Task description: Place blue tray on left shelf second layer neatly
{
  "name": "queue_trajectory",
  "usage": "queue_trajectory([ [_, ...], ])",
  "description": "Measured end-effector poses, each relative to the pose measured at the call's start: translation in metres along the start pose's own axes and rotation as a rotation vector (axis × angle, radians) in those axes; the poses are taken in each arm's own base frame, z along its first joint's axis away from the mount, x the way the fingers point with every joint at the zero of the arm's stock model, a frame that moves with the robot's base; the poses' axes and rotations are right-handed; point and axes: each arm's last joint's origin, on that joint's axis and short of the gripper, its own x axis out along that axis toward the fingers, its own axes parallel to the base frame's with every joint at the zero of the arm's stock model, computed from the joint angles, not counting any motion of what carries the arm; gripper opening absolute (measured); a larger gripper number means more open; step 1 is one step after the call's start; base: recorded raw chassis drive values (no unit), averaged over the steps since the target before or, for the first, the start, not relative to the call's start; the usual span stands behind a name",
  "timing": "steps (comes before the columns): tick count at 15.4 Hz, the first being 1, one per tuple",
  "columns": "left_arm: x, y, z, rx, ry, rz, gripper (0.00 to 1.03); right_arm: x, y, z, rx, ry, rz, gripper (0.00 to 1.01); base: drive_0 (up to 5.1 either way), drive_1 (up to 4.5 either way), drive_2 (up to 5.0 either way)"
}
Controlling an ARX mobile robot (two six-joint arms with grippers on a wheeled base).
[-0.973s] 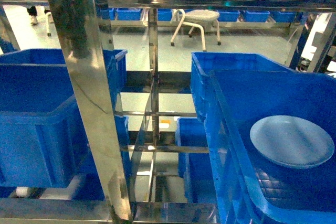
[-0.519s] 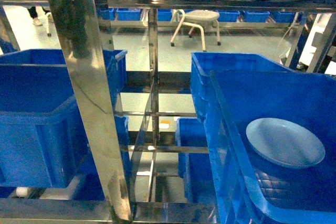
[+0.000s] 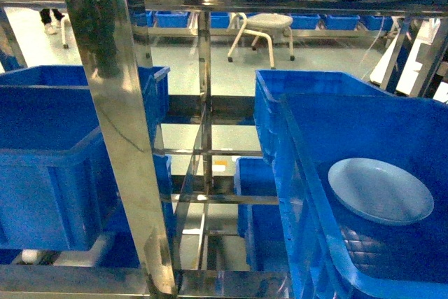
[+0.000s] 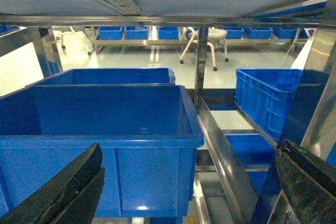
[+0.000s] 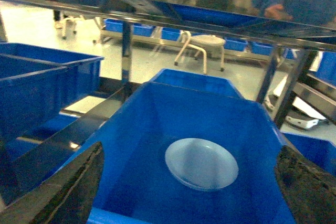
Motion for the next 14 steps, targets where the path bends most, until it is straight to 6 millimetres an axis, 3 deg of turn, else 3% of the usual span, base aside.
queue_trajectory([
  [1,0.000,0.000,0.000,0.000,0.000,0.000,0.98,0.000,0.000,0.002,0.028,-0.008,-0.065,0.90,0.0,0.00,0.0],
  [4,0.000,0.000,0.000,0.000,-0.001,0.000,0.98,-0.002,-0.015,-0.002,0.077,0.012,-0.186,0.50,0.0,0.00,0.0],
  [8,0.000,0.000,0.000,0.000,0.000,0.000,0.98,-0.002,-0.014,-0.001,0.082,0.010,-0.162,0.01,0.0,0.00,0.0],
  [12,0.000,0.000,0.000,0.000,0.000,0.000,0.98,-0.002,-0.014,-0.001,0.084,0.010,-0.162,0.03,0.0,0.00,0.0],
  [14,0.000,0.000,0.000,0.000,0.000,0.000,0.98,-0.002,-0.014,-0.002,0.084,0.010,-0.162,0.14,0.0,0.00,0.0],
])
